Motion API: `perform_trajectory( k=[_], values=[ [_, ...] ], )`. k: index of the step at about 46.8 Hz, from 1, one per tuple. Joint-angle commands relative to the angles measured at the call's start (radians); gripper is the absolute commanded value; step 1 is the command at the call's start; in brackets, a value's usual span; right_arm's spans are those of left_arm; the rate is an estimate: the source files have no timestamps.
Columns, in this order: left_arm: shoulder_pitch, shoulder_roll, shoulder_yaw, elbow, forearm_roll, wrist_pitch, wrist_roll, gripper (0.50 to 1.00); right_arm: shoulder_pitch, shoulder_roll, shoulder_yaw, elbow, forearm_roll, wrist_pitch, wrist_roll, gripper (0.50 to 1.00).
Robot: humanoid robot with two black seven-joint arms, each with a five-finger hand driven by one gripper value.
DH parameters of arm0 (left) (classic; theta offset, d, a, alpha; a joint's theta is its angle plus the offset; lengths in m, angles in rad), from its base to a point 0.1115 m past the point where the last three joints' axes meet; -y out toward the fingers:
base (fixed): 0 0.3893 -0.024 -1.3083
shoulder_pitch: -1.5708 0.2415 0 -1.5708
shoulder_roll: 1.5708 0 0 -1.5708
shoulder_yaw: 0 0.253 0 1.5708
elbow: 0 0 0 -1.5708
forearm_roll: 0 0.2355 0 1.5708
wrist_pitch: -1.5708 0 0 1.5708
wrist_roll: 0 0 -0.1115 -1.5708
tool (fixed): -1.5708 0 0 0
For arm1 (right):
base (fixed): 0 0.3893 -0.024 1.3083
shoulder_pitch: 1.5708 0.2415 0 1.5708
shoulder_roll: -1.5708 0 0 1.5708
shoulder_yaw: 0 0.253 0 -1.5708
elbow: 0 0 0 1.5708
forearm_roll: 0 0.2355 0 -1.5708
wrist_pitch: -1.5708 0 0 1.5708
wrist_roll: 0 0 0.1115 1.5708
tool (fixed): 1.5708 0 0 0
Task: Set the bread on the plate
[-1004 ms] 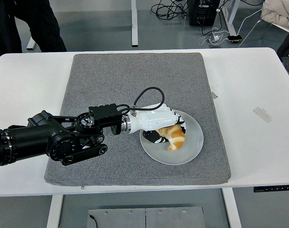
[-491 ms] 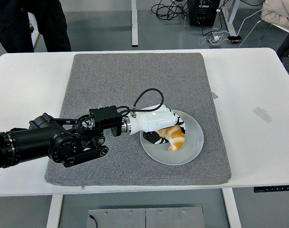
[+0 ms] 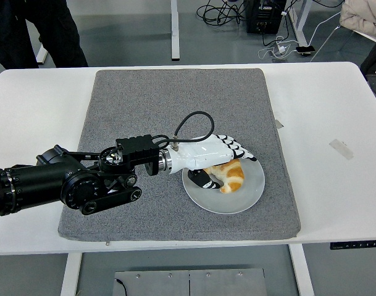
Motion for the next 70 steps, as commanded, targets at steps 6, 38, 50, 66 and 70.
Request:
perform_trajectory(
  k=[6, 38, 50, 66, 70],
  values=[
    [-0.026, 0.05, 0.002, -0.084, -0.005, -0.002, -0.009, 0.945, 0.0, 0.0, 0.0, 0.0, 0.0, 0.0, 0.0, 1.0],
    [-0.077, 0.307, -0.308, -0.205, -0.472, -0.038, -0.097, 0.948, 0.0, 0.0, 0.0, 0.0, 0.0, 0.0, 0.0, 1.0],
    [0.038, 0.31, -0.531, -0.17, -0.761, -0.037, -0.097, 0.948, 0.0, 0.0, 0.0, 0.0, 0.0, 0.0, 0.0, 1.0],
    [0.213, 0.205, -0.815, 0.003, -0.937, -0.038, -0.1, 0.948, 0.0, 0.0, 0.0, 0.0, 0.0, 0.0, 0.0, 1.0],
    [0.226, 0.177, -0.843, 0.037, -0.976, -0.04, -0.1, 0.948, 0.0, 0.0, 0.0, 0.0, 0.0, 0.0, 0.001, 1.0]
  ],
)
